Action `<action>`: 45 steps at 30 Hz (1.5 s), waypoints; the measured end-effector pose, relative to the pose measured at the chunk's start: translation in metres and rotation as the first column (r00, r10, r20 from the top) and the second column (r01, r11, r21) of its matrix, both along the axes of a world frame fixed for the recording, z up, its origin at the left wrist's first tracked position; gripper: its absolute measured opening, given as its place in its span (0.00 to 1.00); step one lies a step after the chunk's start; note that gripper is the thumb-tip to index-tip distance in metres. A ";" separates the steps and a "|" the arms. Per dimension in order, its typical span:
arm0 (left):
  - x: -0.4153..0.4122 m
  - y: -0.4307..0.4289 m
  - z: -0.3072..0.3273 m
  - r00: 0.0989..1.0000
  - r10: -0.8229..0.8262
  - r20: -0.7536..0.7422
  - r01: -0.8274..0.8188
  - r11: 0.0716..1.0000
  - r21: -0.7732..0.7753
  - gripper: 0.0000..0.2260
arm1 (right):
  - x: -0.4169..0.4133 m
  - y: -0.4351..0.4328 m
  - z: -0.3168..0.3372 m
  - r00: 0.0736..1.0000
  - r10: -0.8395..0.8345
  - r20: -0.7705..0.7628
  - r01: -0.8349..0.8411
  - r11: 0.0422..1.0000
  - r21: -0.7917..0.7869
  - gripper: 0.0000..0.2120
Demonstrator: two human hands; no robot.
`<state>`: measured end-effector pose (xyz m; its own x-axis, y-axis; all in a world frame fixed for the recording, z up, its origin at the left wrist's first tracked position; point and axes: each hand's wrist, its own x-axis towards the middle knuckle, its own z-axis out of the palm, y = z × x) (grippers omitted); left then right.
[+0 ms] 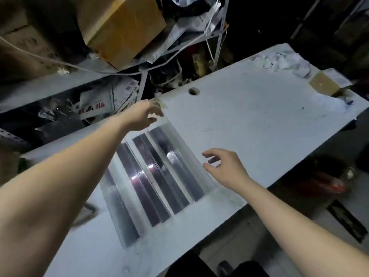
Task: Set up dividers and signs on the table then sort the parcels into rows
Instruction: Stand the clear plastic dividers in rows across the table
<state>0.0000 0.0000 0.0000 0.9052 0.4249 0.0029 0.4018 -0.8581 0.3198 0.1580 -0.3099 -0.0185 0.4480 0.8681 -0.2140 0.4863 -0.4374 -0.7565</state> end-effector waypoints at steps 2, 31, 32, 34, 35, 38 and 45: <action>0.009 0.010 -0.007 0.999 -0.014 -0.032 0.014 1.000 -0.008 0.11 | 0.002 0.001 -0.007 0.999 -0.044 -0.020 0.044 0.998 -0.036 0.14; 0.013 0.042 -0.029 0.992 -0.041 -0.120 0.023 0.988 -0.153 0.04 | 0.005 -0.002 -0.024 0.991 -0.019 0.130 0.060 0.946 -0.319 0.06; 0.012 0.043 -0.031 0.993 -0.039 -0.115 0.020 0.987 -0.159 0.04 | 0.004 -0.006 -0.027 0.994 -0.045 0.104 0.075 0.951 -0.298 0.04; 0.011 0.043 -0.033 0.995 -0.035 -0.093 0.018 0.984 -0.175 0.04 | 0.002 -0.011 -0.032 0.990 -0.132 0.055 0.141 0.959 -0.246 0.05; 0.011 0.042 -0.034 0.996 -0.032 -0.080 0.017 0.982 -0.187 0.04 | 0.001 -0.012 -0.034 0.986 -0.165 0.034 0.168 0.960 -0.223 0.05; 0.012 0.037 -0.033 0.998 -0.028 -0.050 0.017 0.976 -0.216 0.03 | 0.002 -0.014 -0.037 0.977 -0.214 -0.003 0.210 0.963 -0.170 0.05; 0.012 0.036 -0.033 0.999 -0.026 -0.044 0.014 0.968 -0.251 0.06 | 0.014 -0.016 -0.032 0.979 -0.205 0.022 0.206 0.971 -0.125 0.04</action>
<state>0.0118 0.0362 -0.0327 0.9101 0.3885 -0.1439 0.4050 -0.7608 0.5071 0.1717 -0.3256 -0.0506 0.6164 0.7235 -0.3109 0.3824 -0.6201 -0.6850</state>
